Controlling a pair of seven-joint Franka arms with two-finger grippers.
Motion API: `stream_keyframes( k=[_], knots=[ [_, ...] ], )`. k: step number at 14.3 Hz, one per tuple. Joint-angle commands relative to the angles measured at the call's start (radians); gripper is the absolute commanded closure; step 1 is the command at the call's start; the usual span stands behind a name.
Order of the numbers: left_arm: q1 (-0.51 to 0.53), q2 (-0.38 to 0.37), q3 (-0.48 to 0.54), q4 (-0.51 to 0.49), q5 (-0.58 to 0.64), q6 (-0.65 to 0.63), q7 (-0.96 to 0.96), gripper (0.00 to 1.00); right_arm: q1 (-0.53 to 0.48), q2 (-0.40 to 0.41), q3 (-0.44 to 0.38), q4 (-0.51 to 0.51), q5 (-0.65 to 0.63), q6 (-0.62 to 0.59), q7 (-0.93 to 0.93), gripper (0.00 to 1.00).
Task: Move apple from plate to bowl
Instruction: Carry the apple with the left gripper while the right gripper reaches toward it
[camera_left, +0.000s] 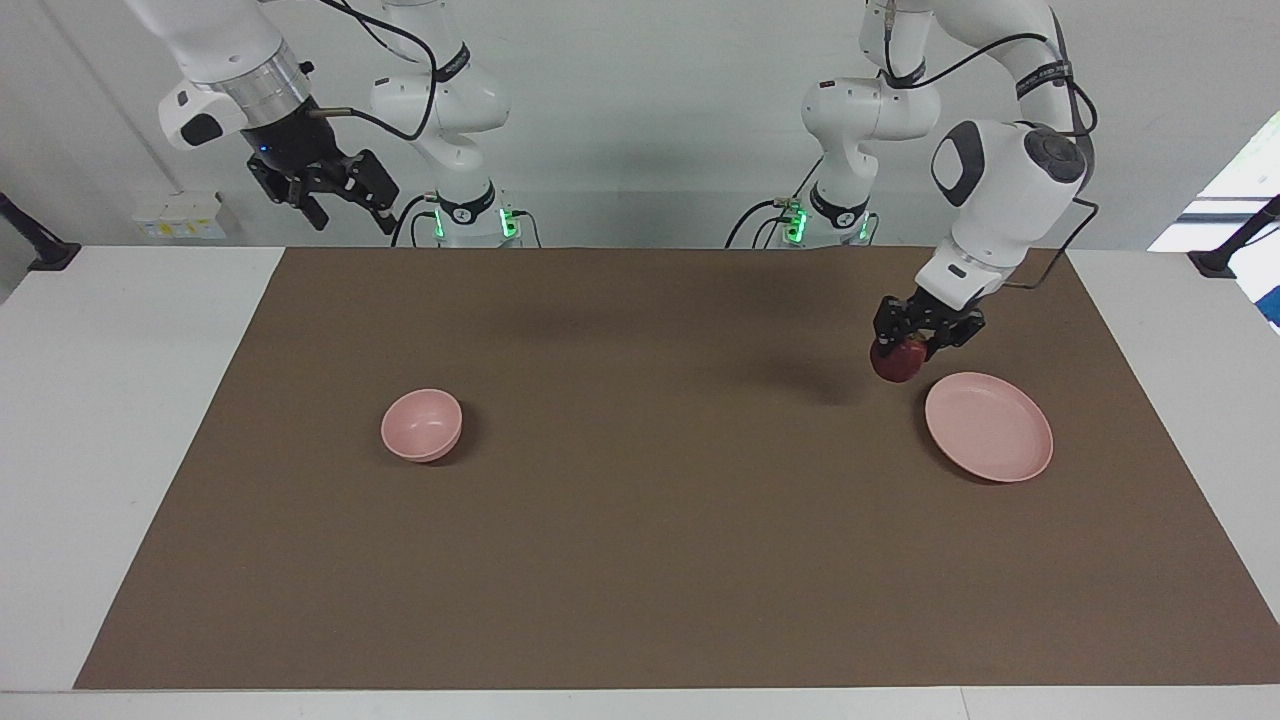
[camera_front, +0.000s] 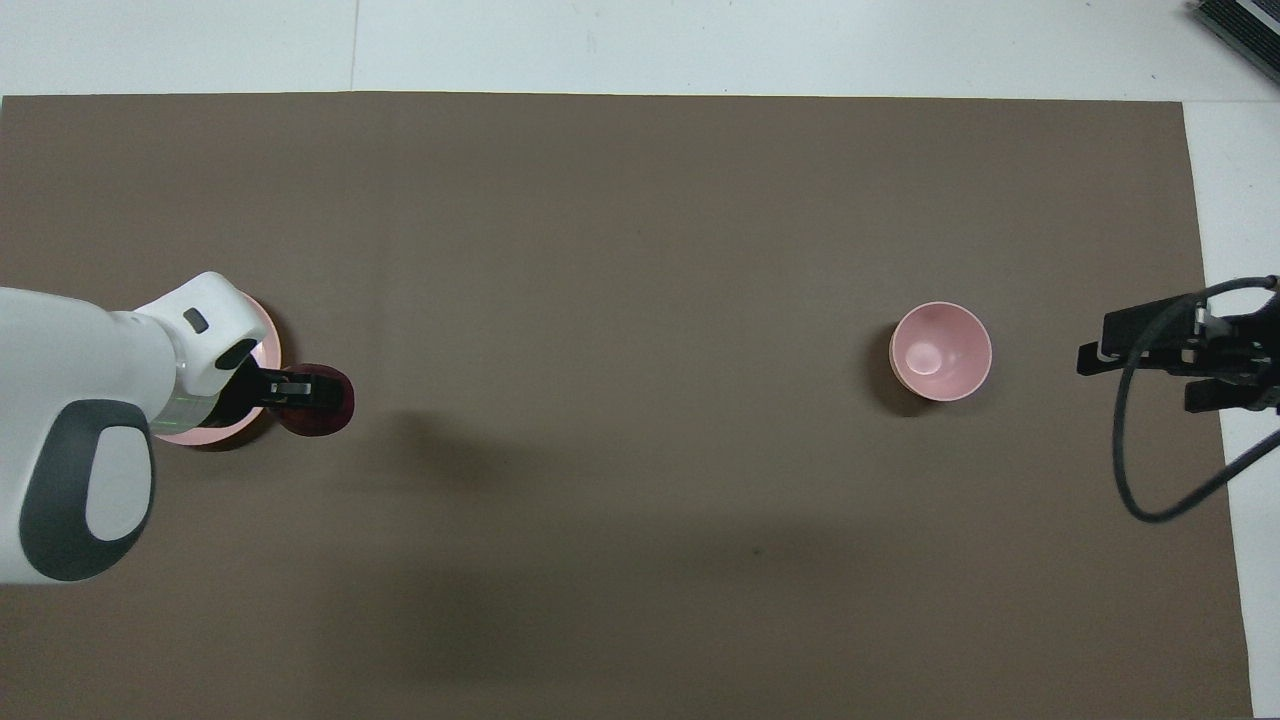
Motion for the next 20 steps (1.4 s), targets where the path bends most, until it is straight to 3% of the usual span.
stream_keyframes(
  k=[1,5,10,16,20],
  knots=[
    [-0.120,-0.013,0.013,0.002,-0.102,0.008,-0.120,1.00,-0.004,-0.024,0.002,-0.043,0.103,0.006,0.161,0.00],
    [-0.263,0.004,0.013,0.046,-0.225,0.098,-0.296,1.00,-0.001,-0.026,0.003,-0.092,0.218,0.033,0.356,0.00],
    [-0.394,0.053,-0.008,0.146,-0.236,0.176,-0.528,1.00,0.009,-0.015,0.002,-0.140,0.362,0.081,0.569,0.00],
    [-0.394,0.128,-0.133,0.267,-0.229,0.350,-0.743,1.00,0.028,0.051,0.003,-0.170,0.525,0.089,0.696,0.00],
    [-0.398,0.195,-0.186,0.390,-0.218,0.368,-0.870,1.00,0.027,0.075,0.002,-0.232,0.640,0.147,0.700,0.00]
  ],
)
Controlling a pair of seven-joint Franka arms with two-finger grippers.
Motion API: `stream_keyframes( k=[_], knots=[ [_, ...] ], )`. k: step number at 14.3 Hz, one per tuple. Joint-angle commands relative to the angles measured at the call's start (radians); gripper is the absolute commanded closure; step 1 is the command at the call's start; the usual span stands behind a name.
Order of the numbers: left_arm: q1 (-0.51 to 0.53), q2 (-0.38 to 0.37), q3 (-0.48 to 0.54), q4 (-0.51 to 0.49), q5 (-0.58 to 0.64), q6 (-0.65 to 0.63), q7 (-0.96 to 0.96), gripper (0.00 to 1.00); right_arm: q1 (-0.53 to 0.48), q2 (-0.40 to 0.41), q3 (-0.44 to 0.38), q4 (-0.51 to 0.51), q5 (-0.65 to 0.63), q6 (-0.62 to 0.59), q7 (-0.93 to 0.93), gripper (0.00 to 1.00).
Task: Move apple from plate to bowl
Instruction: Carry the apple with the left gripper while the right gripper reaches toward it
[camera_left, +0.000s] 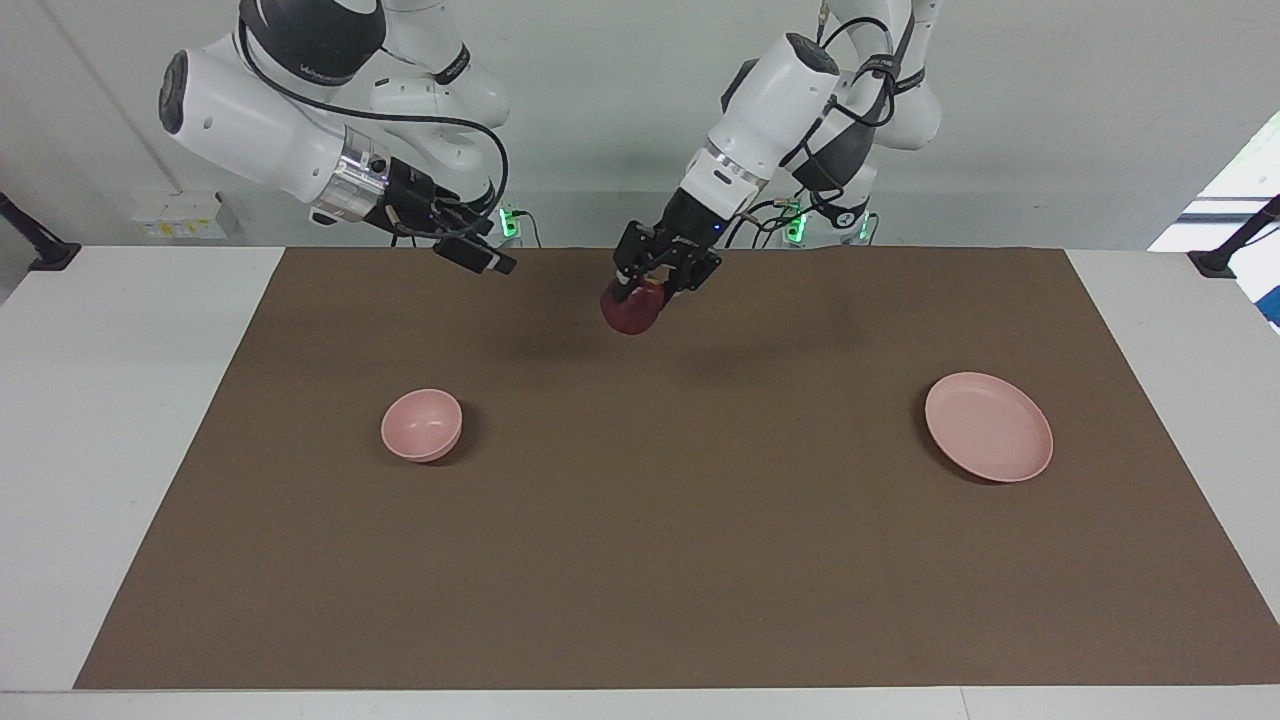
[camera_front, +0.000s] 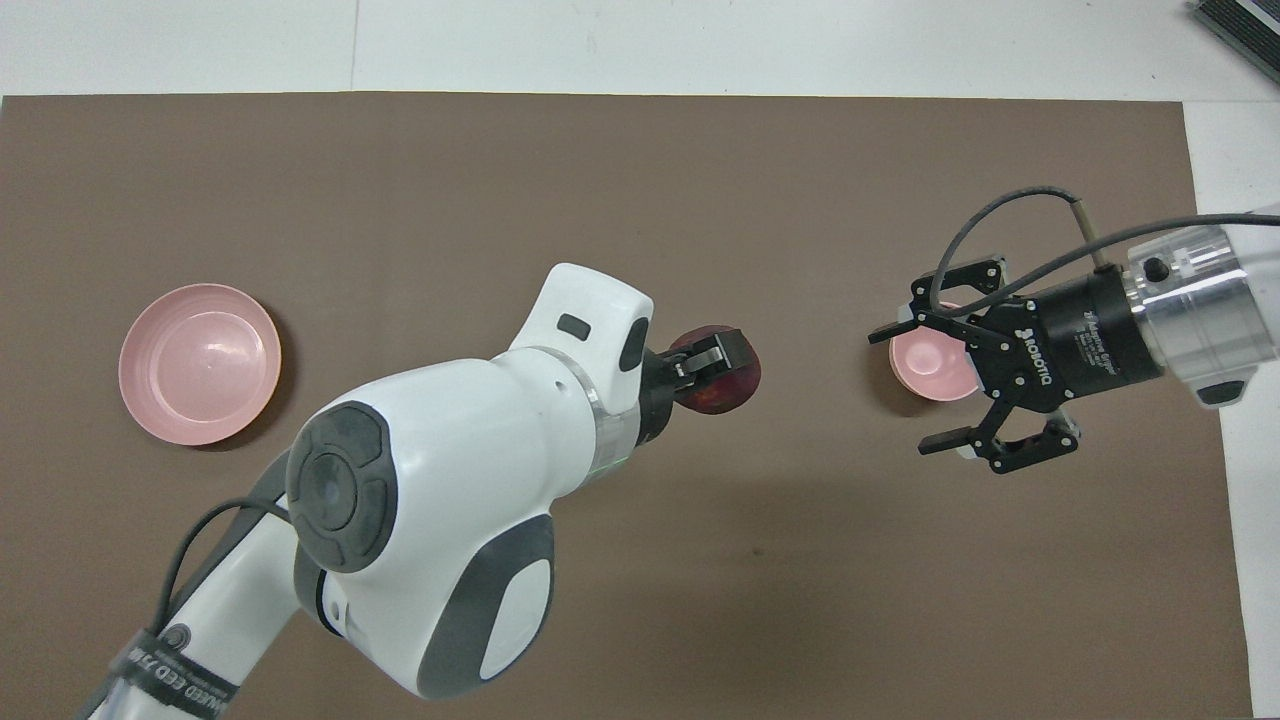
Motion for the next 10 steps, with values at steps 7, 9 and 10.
stream_keyframes(
  k=[7,9,10],
  knots=[
    [-0.015,0.060,-0.097,0.115,0.010,0.069,-0.117,1.00,0.040,0.008,0.002,-0.081,0.161,0.174,0.002,0.00],
    [-0.015,0.075,-0.102,0.152,0.010,0.076,-0.117,1.00,0.037,0.006,0.000,-0.102,0.183,0.168,-0.030,0.00],
    [-0.015,0.089,-0.102,0.172,0.010,0.074,-0.118,1.00,0.038,0.005,0.002,-0.104,0.199,0.156,-0.029,0.00]
  ],
)
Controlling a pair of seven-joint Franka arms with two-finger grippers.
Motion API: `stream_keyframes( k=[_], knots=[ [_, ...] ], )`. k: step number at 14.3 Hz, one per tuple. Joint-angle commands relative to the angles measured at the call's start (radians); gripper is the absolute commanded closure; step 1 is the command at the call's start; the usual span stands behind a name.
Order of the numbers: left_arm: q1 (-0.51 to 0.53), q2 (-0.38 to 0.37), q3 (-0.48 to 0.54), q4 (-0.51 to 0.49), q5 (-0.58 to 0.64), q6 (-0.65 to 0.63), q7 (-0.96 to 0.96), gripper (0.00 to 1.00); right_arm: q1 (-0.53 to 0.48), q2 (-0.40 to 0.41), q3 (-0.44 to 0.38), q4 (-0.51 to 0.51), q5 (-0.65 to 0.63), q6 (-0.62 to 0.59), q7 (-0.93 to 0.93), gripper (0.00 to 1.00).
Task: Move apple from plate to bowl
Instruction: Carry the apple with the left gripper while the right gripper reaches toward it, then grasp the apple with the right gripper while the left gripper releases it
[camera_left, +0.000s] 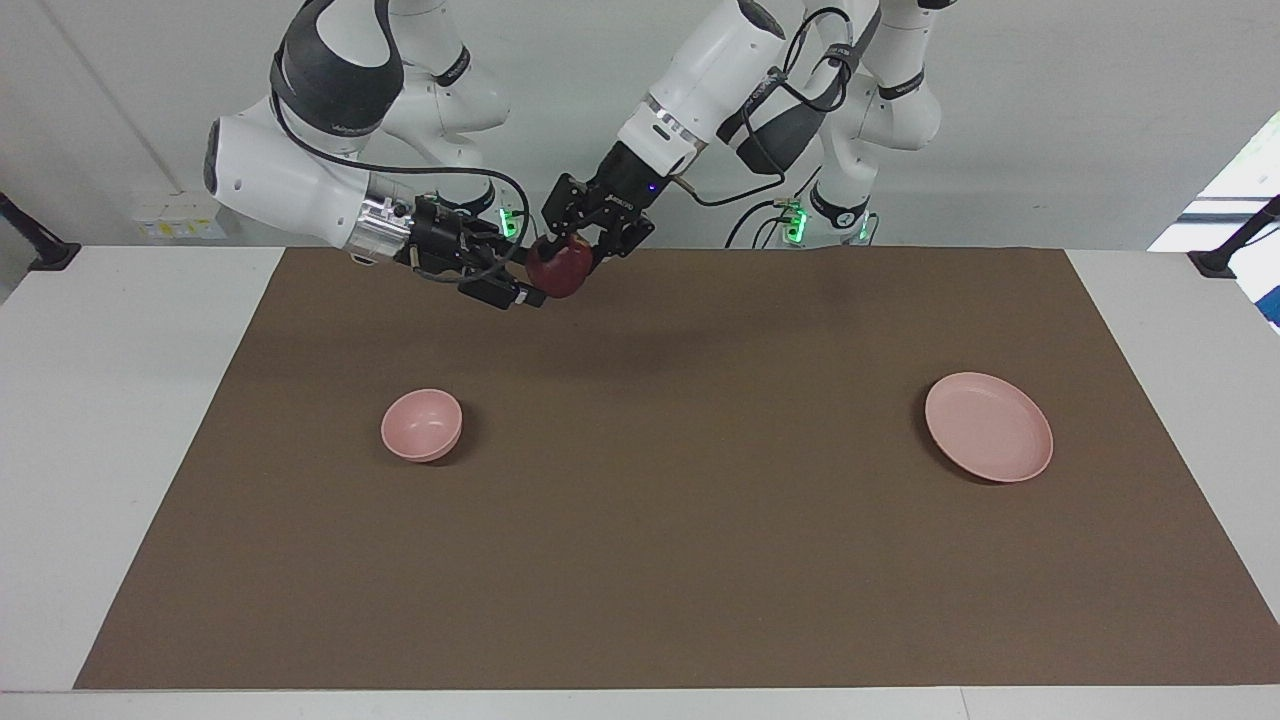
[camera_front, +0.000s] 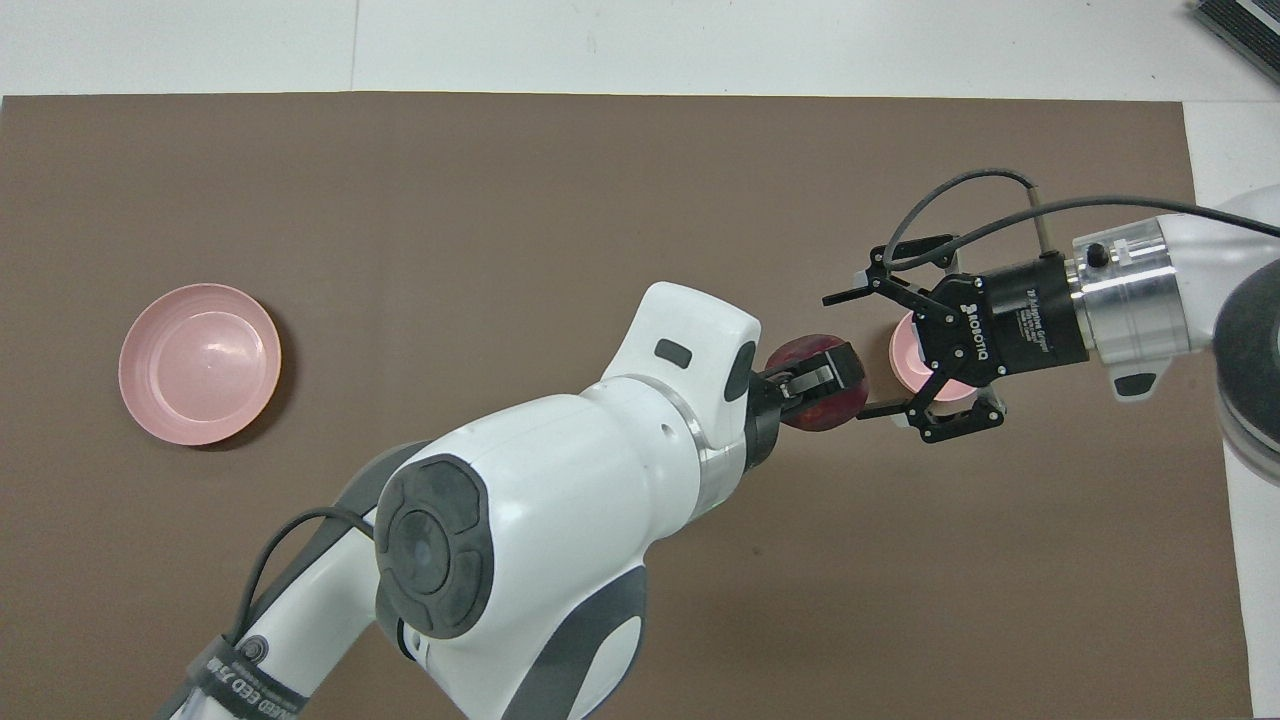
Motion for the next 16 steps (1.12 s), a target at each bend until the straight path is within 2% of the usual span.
stream_keyframes(
  k=[1,9,10,11,13,14,16],
  knots=[
    [-0.011,0.042,-0.007,0.076,0.006,0.013,-0.030,1.00,0.001,-0.017,0.004,-0.034,0.054,-0.010,-0.028,0.00],
    [-0.013,0.042,-0.008,0.076,0.009,0.014,-0.034,1.00,-0.014,-0.020,0.002,-0.034,0.063,-0.113,-0.074,0.00],
    [-0.013,0.042,-0.008,0.076,0.009,0.014,-0.034,0.97,-0.016,-0.020,0.002,-0.034,0.075,-0.119,-0.101,0.15],
    [-0.013,0.042,-0.008,0.076,0.009,0.014,-0.034,0.95,-0.017,-0.020,0.002,-0.034,0.078,-0.125,-0.123,0.37],
    [-0.011,0.040,-0.008,0.076,0.009,0.014,-0.034,0.89,-0.027,-0.015,0.000,-0.031,0.104,-0.142,-0.129,1.00],
    [-0.011,0.040,-0.008,0.076,0.008,0.014,-0.034,0.84,-0.027,-0.015,0.000,-0.028,0.105,-0.142,-0.129,1.00],
    [-0.011,0.040,-0.008,0.076,0.008,0.014,-0.034,0.81,-0.027,-0.014,-0.001,-0.027,0.103,-0.143,-0.143,1.00]
  ],
)
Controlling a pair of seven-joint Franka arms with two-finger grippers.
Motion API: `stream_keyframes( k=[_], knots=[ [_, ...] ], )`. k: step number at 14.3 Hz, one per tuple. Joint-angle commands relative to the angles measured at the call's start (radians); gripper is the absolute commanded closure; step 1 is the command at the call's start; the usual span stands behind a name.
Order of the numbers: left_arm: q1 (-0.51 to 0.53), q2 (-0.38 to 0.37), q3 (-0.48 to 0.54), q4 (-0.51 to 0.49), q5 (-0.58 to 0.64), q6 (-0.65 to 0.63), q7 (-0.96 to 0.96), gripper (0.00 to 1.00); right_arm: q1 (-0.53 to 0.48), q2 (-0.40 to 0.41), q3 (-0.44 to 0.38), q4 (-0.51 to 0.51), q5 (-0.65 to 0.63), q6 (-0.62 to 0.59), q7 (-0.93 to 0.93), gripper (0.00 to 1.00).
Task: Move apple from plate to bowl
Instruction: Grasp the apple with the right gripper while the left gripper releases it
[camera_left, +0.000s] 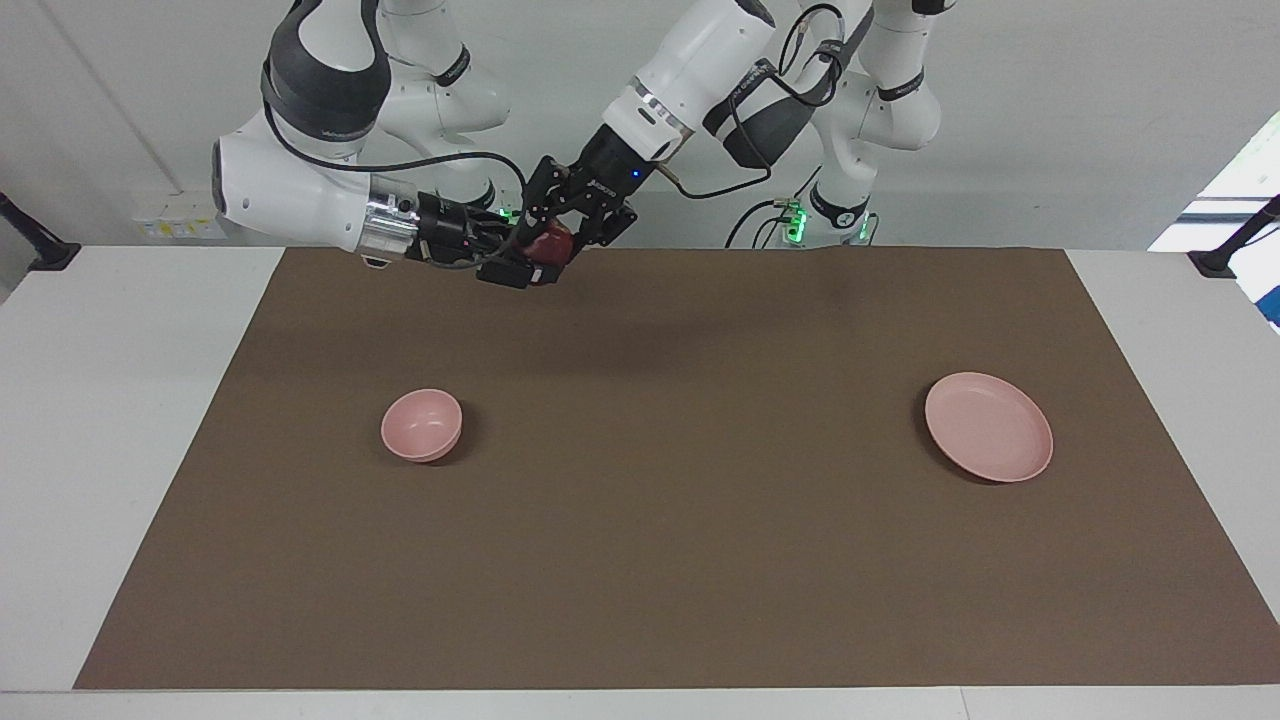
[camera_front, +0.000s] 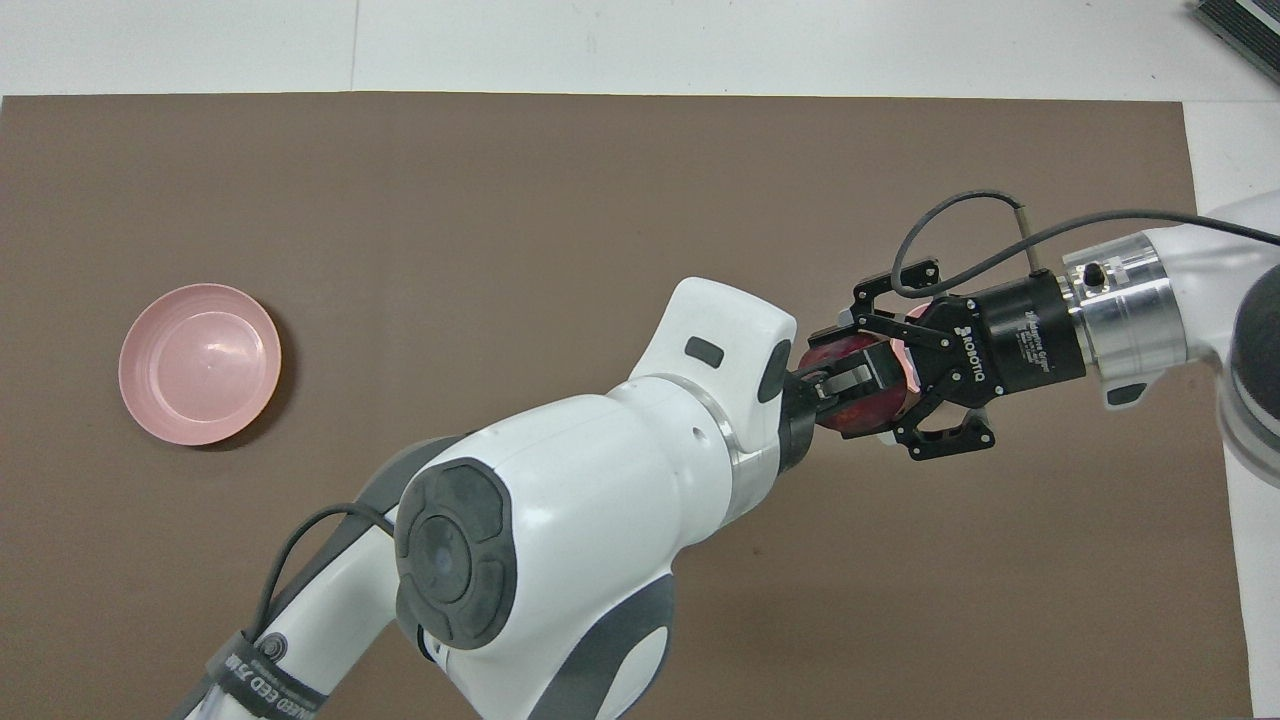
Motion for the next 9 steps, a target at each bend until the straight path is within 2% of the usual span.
stream_keyframes(
  k=[1,3,4,5,6,9],
  knots=[
    [-0.010,0.015,0.015,0.024,0.008,0.016,-0.017,0.80,-0.018,-0.014,0.002,-0.017,0.037,-0.040,-0.048,1.00],
    [-0.010,0.015,0.015,0.024,0.008,0.016,-0.017,0.71,-0.018,-0.012,0.002,-0.015,0.034,-0.040,-0.050,1.00],
    [-0.008,0.015,0.015,0.024,0.008,0.016,-0.015,0.50,-0.018,-0.012,0.002,-0.014,0.034,-0.040,-0.050,1.00],
    [-0.008,0.015,0.017,0.024,0.009,0.016,-0.015,0.18,-0.018,-0.012,0.002,-0.012,0.031,-0.040,-0.050,1.00],
    [-0.008,0.015,0.017,0.024,0.011,0.016,-0.012,0.00,-0.018,-0.012,0.002,-0.012,0.030,-0.040,-0.050,1.00],
    [-0.005,0.014,0.017,0.021,0.009,0.010,-0.004,0.00,-0.020,-0.012,0.002,-0.012,0.022,-0.040,-0.065,1.00]
  ],
)
